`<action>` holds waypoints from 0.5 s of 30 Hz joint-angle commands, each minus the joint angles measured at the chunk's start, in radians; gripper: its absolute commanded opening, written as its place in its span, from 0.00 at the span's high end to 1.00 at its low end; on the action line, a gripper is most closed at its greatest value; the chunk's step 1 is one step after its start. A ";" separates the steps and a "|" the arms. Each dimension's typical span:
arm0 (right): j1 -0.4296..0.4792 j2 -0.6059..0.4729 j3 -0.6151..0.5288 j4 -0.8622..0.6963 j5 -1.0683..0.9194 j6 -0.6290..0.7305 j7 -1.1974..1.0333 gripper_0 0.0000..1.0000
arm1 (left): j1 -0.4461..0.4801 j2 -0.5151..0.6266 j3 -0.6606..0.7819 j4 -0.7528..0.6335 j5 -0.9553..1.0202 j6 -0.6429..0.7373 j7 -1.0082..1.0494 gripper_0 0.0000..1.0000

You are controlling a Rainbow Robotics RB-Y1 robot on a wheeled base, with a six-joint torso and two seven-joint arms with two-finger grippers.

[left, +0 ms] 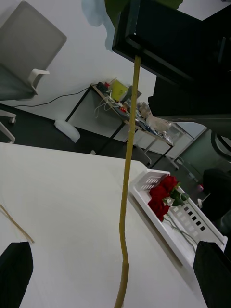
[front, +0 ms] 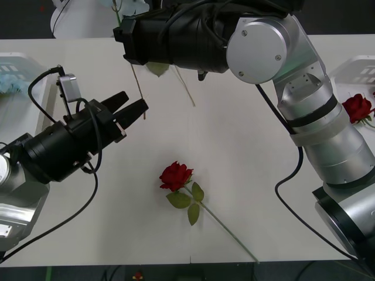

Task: Put the red flowers into the right box and the blue flowers into the left box

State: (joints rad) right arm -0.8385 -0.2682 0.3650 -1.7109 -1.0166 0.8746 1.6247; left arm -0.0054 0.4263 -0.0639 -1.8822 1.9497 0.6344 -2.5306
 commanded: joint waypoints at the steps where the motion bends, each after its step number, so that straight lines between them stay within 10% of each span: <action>1: -0.051 0.023 0.017 -0.015 0.007 -0.016 -0.037 1.00 | -0.079 -0.004 -0.047 -0.031 -0.031 -0.067 -0.017 0.03; 11: -0.051 0.023 0.025 -0.015 0.026 -0.031 -0.051 1.00 | -0.160 -0.024 -0.085 0.028 -0.074 -0.122 -0.002 0.18; 15: -0.050 0.020 0.025 -0.015 0.027 -0.032 -0.057 1.00 | -0.192 -0.024 -0.088 0.072 -0.074 -0.124 0.000 0.58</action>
State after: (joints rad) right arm -0.8385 -0.2682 0.3788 -1.7099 -0.9980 0.8635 1.6189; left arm -0.1426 0.4217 -0.1358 -1.8248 1.8851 0.5200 -2.5305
